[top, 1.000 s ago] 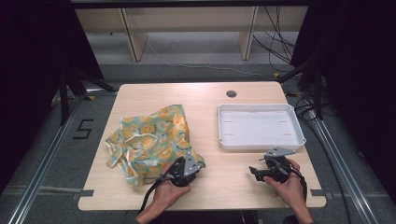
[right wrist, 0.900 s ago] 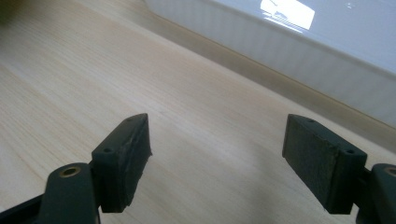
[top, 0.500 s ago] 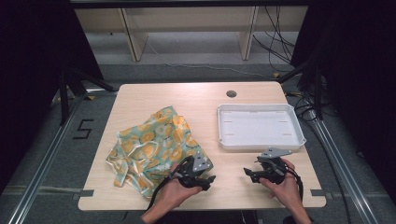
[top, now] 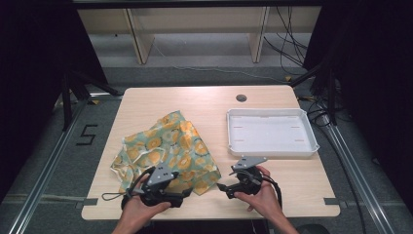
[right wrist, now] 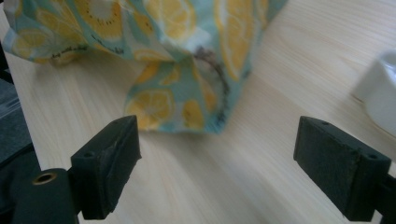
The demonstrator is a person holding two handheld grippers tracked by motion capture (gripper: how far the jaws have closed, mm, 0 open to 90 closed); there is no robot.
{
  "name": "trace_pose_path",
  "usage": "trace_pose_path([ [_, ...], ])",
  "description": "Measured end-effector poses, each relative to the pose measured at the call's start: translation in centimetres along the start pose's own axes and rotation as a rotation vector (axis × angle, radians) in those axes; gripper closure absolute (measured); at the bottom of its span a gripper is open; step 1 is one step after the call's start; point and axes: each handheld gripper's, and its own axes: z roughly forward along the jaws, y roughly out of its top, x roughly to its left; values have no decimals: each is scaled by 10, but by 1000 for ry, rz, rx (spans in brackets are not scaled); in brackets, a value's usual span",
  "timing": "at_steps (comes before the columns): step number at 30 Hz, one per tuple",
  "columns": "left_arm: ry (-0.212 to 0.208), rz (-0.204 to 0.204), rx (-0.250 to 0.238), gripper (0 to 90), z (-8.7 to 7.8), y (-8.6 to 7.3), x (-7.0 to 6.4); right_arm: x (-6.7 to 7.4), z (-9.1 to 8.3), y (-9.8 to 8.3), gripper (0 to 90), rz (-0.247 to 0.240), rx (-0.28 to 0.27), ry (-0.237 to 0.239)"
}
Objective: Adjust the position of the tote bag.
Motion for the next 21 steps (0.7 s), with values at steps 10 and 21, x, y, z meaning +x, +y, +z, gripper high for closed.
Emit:
trace_pose_path([
  [10, 222, -117, -121, 270, -46, 11, 74, 0, 34, 22, 817, -236, 112, -72],
  [21, 427, -246, -55, 252, -57, -6, 157, -30, 37, 40, 900, -310, 106, -168],
])
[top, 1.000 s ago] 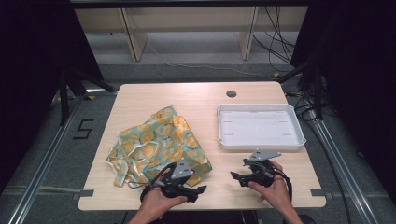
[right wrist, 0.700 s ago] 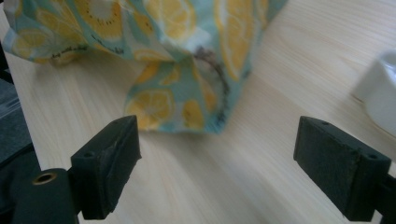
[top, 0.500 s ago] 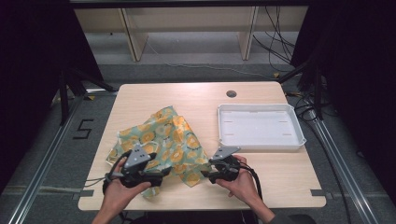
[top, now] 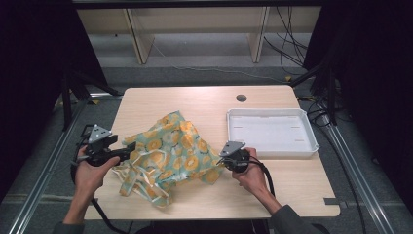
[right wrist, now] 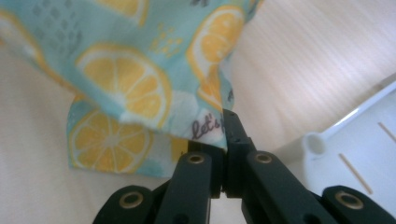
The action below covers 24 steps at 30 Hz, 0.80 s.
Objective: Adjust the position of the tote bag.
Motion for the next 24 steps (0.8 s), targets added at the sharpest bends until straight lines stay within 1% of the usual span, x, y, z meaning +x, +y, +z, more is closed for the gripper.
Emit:
trace_pose_path([
  [1, -1, 2, 31, 252, 7, -3, 5, -3, 1, 1, 900, -3, -1, -6],
  [2, 3, 43, 96, 243, 19, -9, 12, -7, 4, 3, 900, 1, 4, -14],
  [3, 6, 44, 108, 242, 27, -12, 14, -10, 5, 4, 900, -11, 14, -12],
  [5, -9, 47, 108, 218, 41, -16, 22, -12, 9, 6, 900, -22, 23, -20],
  [6, -26, 46, 97, 208, 48, -17, 27, -13, 10, 6, 900, -23, 23, -24],
  [7, -43, 28, 83, 207, 55, -19, 30, -14, 12, 7, 900, -17, 22, -35],
  [8, -60, 13, 78, 217, 62, -20, 33, -16, 13, 8, 900, -28, 27, -44],
  [9, -73, 34, 96, 250, 68, -22, 36, -17, 14, 8, 900, -24, 36, -39],
  [10, -94, 55, 113, 312, 72, -24, 36, -20, 15, 9, 900, -26, 37, -34],
  [11, -117, 38, 104, 413, 77, -27, 31, -21, 16, 9, 900, -25, 39, -36],
  [12, -118, 74, 108, 550, 77, -30, 28, -23, 18, 10, 900, -22, 37, -41],
  [13, -111, 97, 111, 660, 74, -34, 26, -25, 20, 11, 900, -25, 29, -53],
  [14, -111, 97, 111, 764, 74, -34, 26, -25, 20, 11, 900, -25, 29, -53],
  [15, -129, 162, 116, 822, 66, -38, 22, -28, 21, 14, 900, -30, 42, -31],
  [16, -139, 133, 90, 842, 63, -41, 16, -31, 22, 15, 900, -24, 36, -45],
  [17, -155, 159, 90, 855, 57, -44, 14, -33, 24, 17, 900, -30, 22, -53],
  [18, -155, 159, 90, 861, 57, -44, 14, -37, 24, 19, 900, -33, 33, -50],
  [19, -169, 171, 75, 865, 45, -49, 6, -41, 26, 20, 900, -50, 30, -69],
  [20, -168, 161, 67, 867, 41, -52, 1, -42, 27, 22, 900, -28, 22, -54],
  [21, -175, 177, 68, 868, 35, -55, -1, -46, 29, 24, 900, -20, 18, -55],
  [22, -191, 169, 66, 869, 31, -57, -5, -49, 30, 26, 900, -21, 17, -60],
  [23, -200, 160, 59, 870, 27, -59, -9, -52, 30, 28, 900, -13, 21, -59],
  [24, -205, 152, 51, 870, 24, -62, -13, -55, 31, 29, 895, -10, 20, -68],
])
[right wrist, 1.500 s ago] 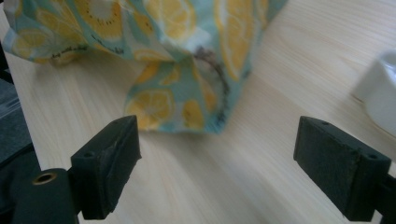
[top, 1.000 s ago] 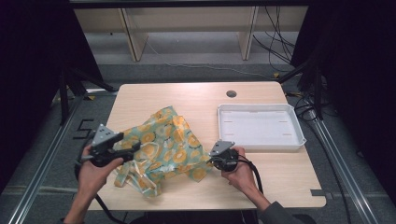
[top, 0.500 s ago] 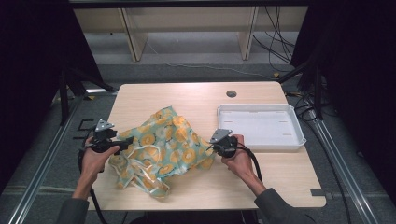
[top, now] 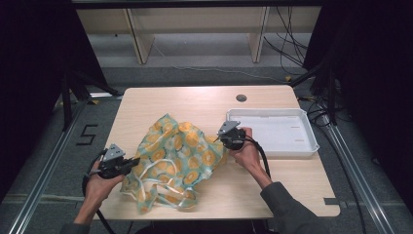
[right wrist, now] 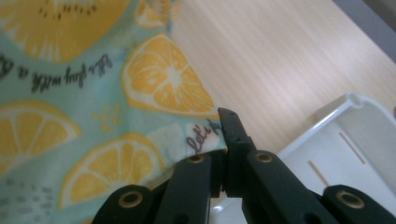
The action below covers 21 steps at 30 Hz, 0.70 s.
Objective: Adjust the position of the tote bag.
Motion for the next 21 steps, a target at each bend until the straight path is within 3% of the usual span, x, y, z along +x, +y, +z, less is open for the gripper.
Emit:
trace_pose_path([
  [1, -20, -16, -13, 871, -1, -1, -5, -3, 2, 1, 871, 9, -11, -13],
  [2, -32, 5, -2, 871, -4, -2, -9, -6, 2, 1, 817, 26, -16, -14],
  [4, -42, 4, -7, 872, -5, -3, -14, -10, 0, 0, 707, 60, -34, -40],
  [5, -50, 21, -3, 872, -8, -5, -22, -13, -3, 0, 651, 49, -28, -38],
  [7, -63, 20, -16, 872, -8, -6, -26, -14, -15, 0, 528, 92, -29, -87],
  [8, -70, 12, -22, 872, -10, -8, -32, -15, -23, -1, 502, 107, -29, -98],
  [9, -69, 38, 3, 872, -12, -8, -33, -16, -31, -2, 473, 114, -37, -99],
  [10, -78, 2, -13, 871, -12, -10, -36, -16, -39, -3, 453, 129, -55, -89],
  [11, -78, 28, 8, 871, -14, -10, -35, -17, -47, -5, 439, 130, -77, -77],
  [13, -79, 28, 1, 871, -15, -11, -36, -16, -56, -7, 435, 144, -93, -70],
  [14, -88, 33, 2, 871, -17, -12, -37, -11, -70, -12, 435, 204, -123, 10],
  [15, -85, 10, -17, 870, -17, -13, -39, -6, -76, -14, 434, 236, -135, 79],
  [16, -85, 10, -17, 870, -17, -13, -39, -6, -76, -14, 434, 236, -135, 79],
  [17, -82, 4, -22, 870, -18, -13, -40, 0, -80, -16, 430, 260, -135, 144],
  [19, -87, -7, -21, 869, -19, -15, -42, 16, -83, -21, 402, 278, -103, 222],
  [20, -87, -7, -21, 868, -19, -15, -42, 16, -83, -21, 402, 278, -103, 222],
  [21, -84, 6, -16, 868, -20, -17, -43, 24, -81, -21, 372, 326, -71, 241],
])
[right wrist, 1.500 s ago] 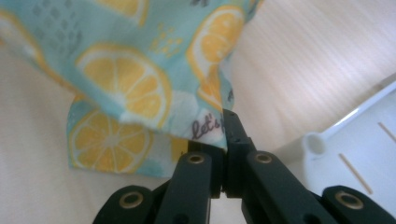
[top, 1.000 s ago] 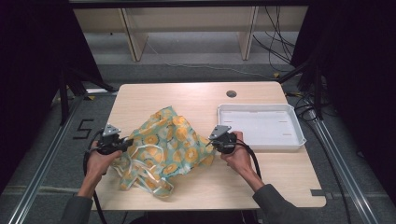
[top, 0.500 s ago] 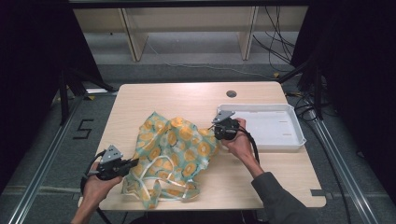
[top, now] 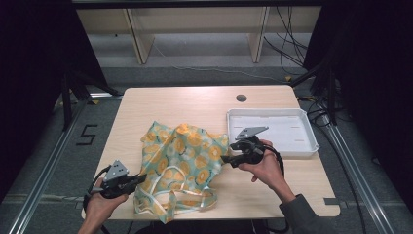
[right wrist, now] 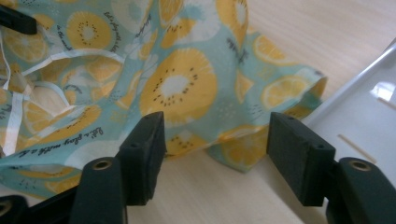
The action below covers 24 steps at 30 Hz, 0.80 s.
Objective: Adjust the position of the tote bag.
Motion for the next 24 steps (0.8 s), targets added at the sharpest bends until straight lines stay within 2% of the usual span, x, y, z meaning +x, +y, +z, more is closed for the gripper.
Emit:
trace_pose_path([
  [2, -7, 18, 14, 867, -1, -1, 0, -2, 8, -2, 319, 35, -11, -11],
  [3, -9, 4, 1, 867, 0, -1, -1, -2, 11, -2, 314, 48, 2, 11],
  [4, -11, 7, 8, 867, 0, -1, -1, 0, 15, -3, 318, 74, 1, 52],
  [5, -13, 8, 14, 866, -1, -1, -2, -1, 17, -2, 317, 52, 11, 66],
  [7, -15, 10, 2, 866, 0, -1, -3, 1, 21, -2, 315, 43, 0, 75],
  [8, -9, 12, -1, 866, 0, -2, -6, 4, 25, 1, 314, 3, 3, 43],
  [9, -9, 12, -1, 866, 0, -2, -6, 4, 25, 1, 314, 3, 3, 43],
  [10, -16, 26, 24, 866, 0, -3, -6, 5, 30, 5, 430, -8, -10, 48],
  [11, -16, 26, 24, 866, 0, -3, -6, 5, 30, 5, 430, -8, -10, 48],
  [12, -24, 14, 11, 865, 1, -4, -9, 8, 35, 7, 659, -77, 29, 38],
  [13, -32, 41, 29, 866, 0, -4, -8, 9, 40, 8, 767, -114, 32, 0],
  [14, -31, 22, 19, 866, 1, -4, -10, 8, 42, 9, 857, -164, 54, -29],
  [15, -34, 50, 38, 866, -1, -4, -9, 6, 43, 10, 900, -190, 82, -53],
  [16, -41, 14, 9, 866, 1, -5, -12, 4, 45, 12, 900, -200, 95, -79],
  [18, -48, 21, 23, 865, 0, -5, -14, -4, 49, 16, 900, -218, 98, -104],
  [20, -65, -1, 12, 865, 2, -7, -19, -11, 53, 21, 900, -227, 95, -130],
  [21, -65, 14, 23, 864, 2, -7, -21, -17, 54, 25, 900, -248, 97, -141],
  [22, -80, 40, 36, 863, 2, -6, -23, -19, 57, 28, 900, -223, 85, -140],
  [23, -88, 19, 17, 860, 5, -7, -28, -24, 58, 31, 900, -231, 76, -155],
  [24, -85, 17, 26, 856, 5, -7, -31, -28, 60, 34, 900, -243, 70, -177],
])
